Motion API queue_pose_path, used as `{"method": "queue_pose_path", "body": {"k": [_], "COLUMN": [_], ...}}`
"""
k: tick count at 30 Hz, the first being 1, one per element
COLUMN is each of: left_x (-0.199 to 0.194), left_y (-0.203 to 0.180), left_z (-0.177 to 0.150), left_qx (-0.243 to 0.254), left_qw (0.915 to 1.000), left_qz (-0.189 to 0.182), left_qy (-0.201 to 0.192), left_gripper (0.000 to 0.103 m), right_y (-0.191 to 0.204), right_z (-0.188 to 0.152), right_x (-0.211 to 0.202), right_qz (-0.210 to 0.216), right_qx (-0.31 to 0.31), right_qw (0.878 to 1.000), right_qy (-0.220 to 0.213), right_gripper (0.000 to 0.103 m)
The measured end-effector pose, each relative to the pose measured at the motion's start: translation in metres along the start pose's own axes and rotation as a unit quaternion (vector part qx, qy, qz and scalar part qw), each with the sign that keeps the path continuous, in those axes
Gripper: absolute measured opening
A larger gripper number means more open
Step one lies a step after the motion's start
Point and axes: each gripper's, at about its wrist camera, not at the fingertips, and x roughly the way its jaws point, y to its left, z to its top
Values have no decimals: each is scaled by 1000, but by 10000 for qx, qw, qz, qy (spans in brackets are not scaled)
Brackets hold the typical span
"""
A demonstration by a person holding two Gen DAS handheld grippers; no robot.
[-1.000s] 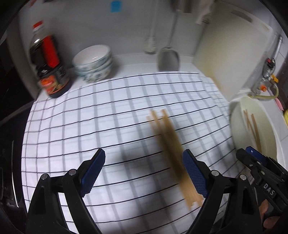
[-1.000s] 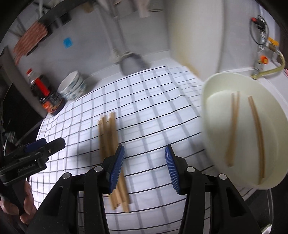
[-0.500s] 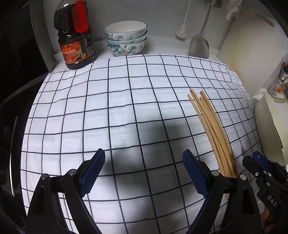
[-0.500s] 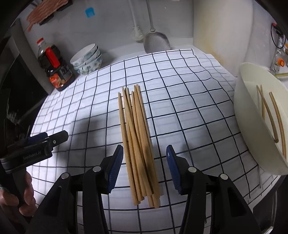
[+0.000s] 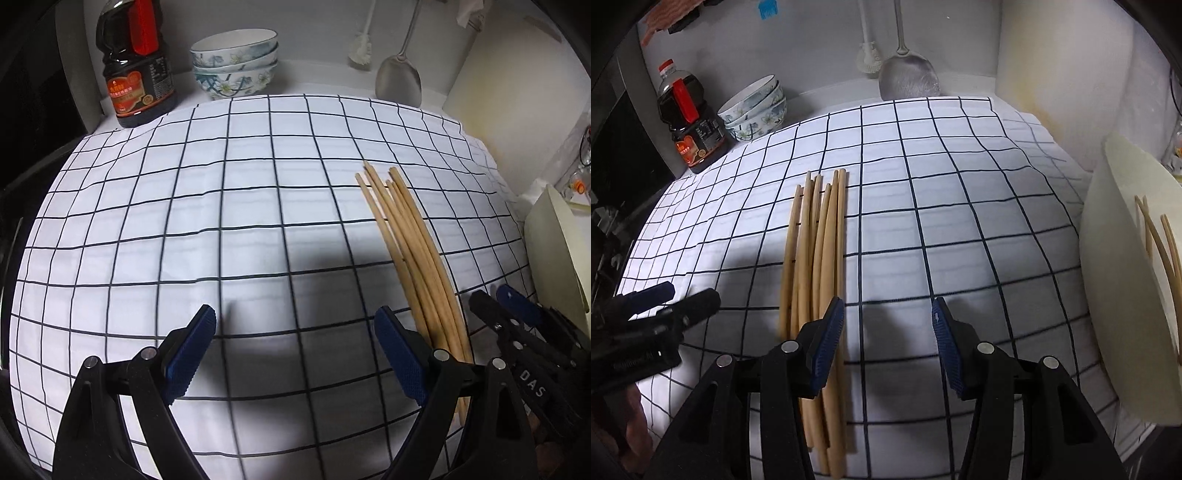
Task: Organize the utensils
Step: 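Move the open right tool back over the chopsticks on the cloth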
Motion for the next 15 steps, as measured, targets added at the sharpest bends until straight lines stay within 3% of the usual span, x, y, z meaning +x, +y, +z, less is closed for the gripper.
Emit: {"method": "queue_pose_path", "body": {"k": [15], "left_x": [2], "left_y": [-4], "left_z": [-3], "left_qx": [-122], "left_qw": [9998], "left_qz": [151], "left_qy": [-35], "left_gripper": [86], "right_y": [15], "right_z": [-3], "right_x": [10], "right_qz": [-14], "right_qx": [-528], "right_qw": [9986], "right_qy": [71], "right_gripper": [48]}}
